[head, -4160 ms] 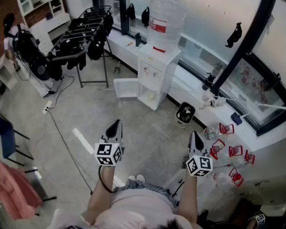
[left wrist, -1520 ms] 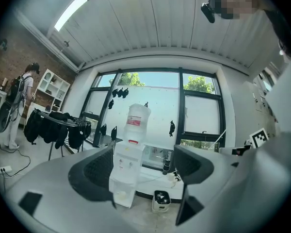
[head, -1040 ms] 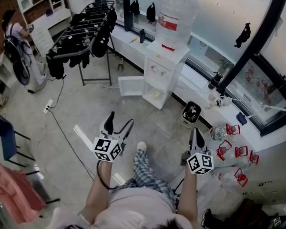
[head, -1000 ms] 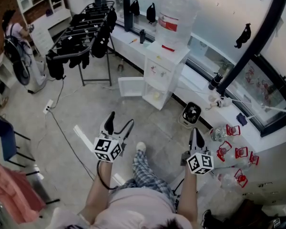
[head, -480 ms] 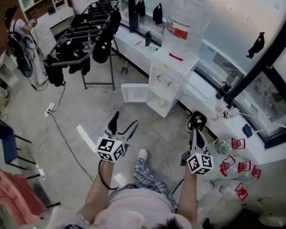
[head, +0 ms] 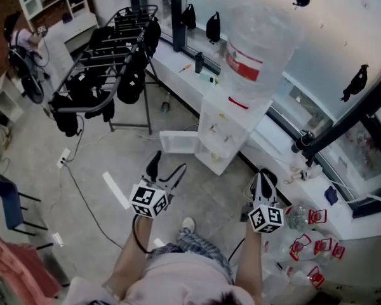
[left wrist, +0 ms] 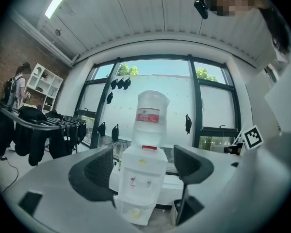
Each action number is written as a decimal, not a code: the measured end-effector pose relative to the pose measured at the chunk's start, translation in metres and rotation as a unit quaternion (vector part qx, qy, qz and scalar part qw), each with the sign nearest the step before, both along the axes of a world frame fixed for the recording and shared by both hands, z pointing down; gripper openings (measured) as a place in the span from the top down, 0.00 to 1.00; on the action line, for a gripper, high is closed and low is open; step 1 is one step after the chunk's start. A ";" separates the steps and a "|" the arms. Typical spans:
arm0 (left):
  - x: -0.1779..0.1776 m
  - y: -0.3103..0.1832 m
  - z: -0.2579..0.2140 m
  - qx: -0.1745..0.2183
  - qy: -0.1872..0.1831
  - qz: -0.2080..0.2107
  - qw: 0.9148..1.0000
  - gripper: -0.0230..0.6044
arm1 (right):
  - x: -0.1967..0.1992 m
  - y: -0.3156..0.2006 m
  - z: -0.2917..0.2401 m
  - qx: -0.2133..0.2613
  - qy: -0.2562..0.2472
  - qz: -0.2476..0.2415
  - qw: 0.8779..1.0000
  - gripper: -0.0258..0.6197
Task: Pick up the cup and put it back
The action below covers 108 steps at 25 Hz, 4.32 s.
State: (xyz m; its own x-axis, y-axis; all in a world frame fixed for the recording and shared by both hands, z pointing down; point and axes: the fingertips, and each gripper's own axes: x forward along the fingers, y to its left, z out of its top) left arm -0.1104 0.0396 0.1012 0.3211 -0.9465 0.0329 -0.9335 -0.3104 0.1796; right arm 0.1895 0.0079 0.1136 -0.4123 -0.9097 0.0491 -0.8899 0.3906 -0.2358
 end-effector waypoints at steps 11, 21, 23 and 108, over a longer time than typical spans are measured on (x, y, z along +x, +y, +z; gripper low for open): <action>0.002 -0.092 -0.008 -0.001 -0.009 0.017 1.000 0.37 | -0.017 -0.079 0.001 -0.010 0.000 0.002 1.000 0.93; 0.006 -0.126 0.000 -0.011 -0.015 0.060 0.998 0.37 | -0.018 -0.089 0.006 -0.017 0.000 0.039 0.999 0.93; 0.006 -0.133 0.001 -0.010 -0.016 0.067 0.998 0.37 | -0.018 -0.090 0.007 -0.016 -0.002 0.049 0.999 0.93; 0.174 -0.372 0.848 -0.056 -0.115 0.191 0.973 0.37 | -0.051 -0.259 0.791 -0.045 0.059 -0.009 0.997 0.93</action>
State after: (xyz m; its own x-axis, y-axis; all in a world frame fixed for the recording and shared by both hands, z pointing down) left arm 0.0637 -0.3329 0.9492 0.6202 -0.7463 0.2419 -0.7739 -0.6324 0.0330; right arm 0.1380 -0.2515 0.9044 -0.4154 -0.8916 0.1801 -0.9064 0.3890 -0.1650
